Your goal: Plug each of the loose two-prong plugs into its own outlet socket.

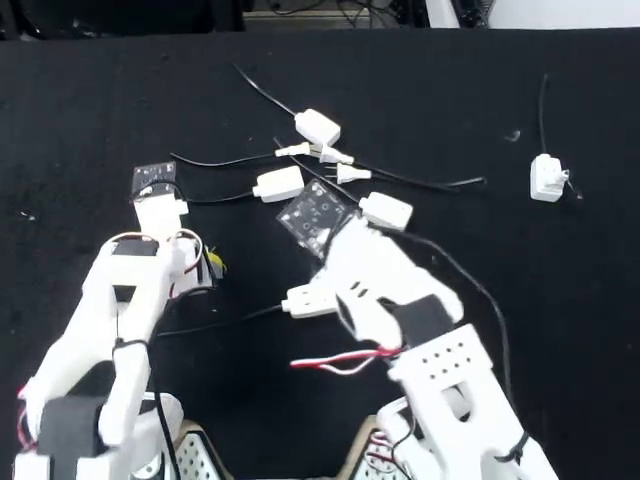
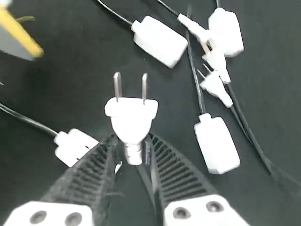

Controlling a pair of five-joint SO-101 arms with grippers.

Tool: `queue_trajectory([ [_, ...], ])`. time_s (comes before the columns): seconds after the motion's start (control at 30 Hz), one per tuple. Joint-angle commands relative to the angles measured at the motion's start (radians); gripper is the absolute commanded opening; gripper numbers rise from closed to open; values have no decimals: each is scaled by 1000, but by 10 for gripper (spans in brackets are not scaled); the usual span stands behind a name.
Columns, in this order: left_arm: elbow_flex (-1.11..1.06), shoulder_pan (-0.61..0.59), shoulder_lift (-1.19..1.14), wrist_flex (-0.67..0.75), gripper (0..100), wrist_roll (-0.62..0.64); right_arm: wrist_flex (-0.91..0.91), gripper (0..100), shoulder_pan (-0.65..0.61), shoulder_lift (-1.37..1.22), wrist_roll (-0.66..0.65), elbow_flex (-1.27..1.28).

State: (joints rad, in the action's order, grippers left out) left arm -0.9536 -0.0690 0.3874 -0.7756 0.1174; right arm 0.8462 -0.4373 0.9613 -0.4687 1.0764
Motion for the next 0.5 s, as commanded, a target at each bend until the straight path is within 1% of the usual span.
queue_trajectory([
  [0.0, -31, 4, 183, -8, 252, -44, -71, 11, -101, -4, 15, -8],
  [0.07, -73, 4, 279, -6, 252, -48, -118, 11, -133, -38, 43, -8],
  [0.13, -120, 4, 387, 2, 252, -46, -178, 11, -143, -76, 120, -7],
  [0.2, -188, 4, 494, 38, 252, -43, -239, 11, -143, -105, 169, 13],
  [0.33, -318, 5, 724, 91, 252, -40, -364, 11, -143, -128, 175, 93],
  [0.47, -414, 5, 961, 87, 252, -40, -408, 11, -146, -133, 175, 124],
])
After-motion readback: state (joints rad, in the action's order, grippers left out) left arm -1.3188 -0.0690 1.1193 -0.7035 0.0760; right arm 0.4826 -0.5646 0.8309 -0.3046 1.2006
